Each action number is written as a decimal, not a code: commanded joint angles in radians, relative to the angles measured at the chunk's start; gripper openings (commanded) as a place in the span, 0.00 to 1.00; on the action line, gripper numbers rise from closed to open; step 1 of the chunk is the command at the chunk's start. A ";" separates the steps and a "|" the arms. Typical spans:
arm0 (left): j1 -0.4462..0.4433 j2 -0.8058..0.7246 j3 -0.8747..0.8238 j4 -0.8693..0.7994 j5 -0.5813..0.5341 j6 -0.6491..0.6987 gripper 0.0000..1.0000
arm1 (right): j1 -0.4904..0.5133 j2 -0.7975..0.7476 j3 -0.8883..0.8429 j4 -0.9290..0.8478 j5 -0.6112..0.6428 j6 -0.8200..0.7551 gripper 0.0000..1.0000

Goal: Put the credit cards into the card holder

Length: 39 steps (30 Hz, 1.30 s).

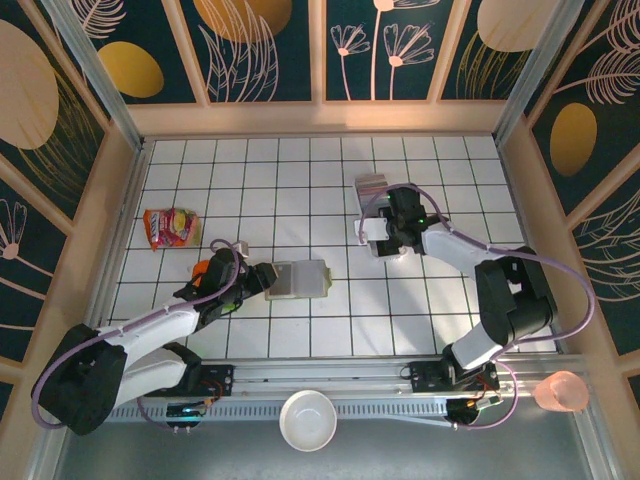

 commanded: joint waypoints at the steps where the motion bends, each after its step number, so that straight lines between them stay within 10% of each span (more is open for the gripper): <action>1: 0.002 -0.007 -0.007 0.023 0.010 -0.001 0.45 | 0.028 -0.066 0.040 -0.112 -0.005 0.062 0.00; 11: 0.002 -0.017 -0.002 0.014 -0.021 0.009 0.44 | 0.173 -0.233 0.148 -0.303 -0.037 0.609 0.00; 19: 0.002 0.022 0.024 -0.002 -0.036 0.032 0.35 | 0.220 -0.456 -0.080 0.077 -0.260 1.742 0.00; 24: 0.001 0.050 0.050 -0.035 -0.065 0.072 0.29 | 0.284 -0.336 -0.211 0.294 -0.364 2.171 0.00; 39: 0.002 0.071 0.031 -0.007 -0.042 0.059 0.29 | 0.426 0.041 -0.144 0.452 -0.262 2.432 0.00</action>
